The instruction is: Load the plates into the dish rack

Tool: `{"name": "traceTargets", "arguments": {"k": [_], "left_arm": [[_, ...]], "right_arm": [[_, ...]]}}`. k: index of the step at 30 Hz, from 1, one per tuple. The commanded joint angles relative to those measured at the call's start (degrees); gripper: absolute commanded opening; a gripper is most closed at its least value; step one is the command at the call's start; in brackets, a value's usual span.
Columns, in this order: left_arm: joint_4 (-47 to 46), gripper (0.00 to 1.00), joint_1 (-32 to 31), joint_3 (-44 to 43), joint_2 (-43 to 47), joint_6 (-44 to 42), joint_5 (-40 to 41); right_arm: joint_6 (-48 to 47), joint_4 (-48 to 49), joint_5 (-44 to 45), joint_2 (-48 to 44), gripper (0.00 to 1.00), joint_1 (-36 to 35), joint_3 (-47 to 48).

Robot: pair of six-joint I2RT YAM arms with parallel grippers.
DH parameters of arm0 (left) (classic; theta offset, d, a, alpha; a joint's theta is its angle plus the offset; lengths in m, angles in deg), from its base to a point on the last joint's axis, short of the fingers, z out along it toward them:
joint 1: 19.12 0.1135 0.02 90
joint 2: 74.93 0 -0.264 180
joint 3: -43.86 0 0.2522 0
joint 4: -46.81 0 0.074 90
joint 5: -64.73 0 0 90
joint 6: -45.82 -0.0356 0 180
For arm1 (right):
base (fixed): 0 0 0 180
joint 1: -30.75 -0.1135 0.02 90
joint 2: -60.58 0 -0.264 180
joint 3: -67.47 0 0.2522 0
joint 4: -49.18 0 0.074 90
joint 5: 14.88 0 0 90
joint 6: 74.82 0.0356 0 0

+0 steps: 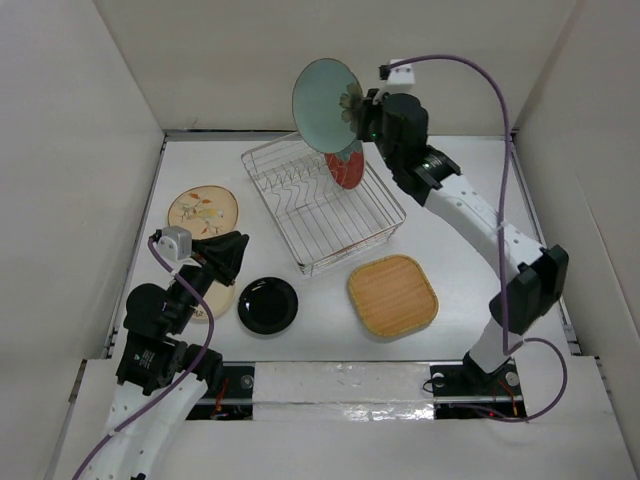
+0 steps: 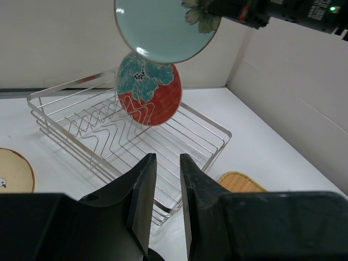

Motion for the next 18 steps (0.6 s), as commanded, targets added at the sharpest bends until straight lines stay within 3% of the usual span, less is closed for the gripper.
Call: {"name": "traceTargets", "arguments": {"k": [1, 8, 18], "left_arm": [[-2.9, 0.21, -0.2, -0.3, 0.8, -0.3, -0.8], [-2.8, 0.22, -0.2, -0.3, 0.8, -0.3, -0.9], [-2.8, 0.21, -0.2, -0.4, 0.4, -0.3, -1.1]], "right_arm": [[-7.5, -1.3, 9.4, 4.6, 0.0, -2.8, 11.2], [-14.5, -2.3, 17.1, 13.5, 0.0, -5.3, 18.9], [-24.0, 4.4, 24.2, 19.8, 0.0, -6.4, 19.6]]}}
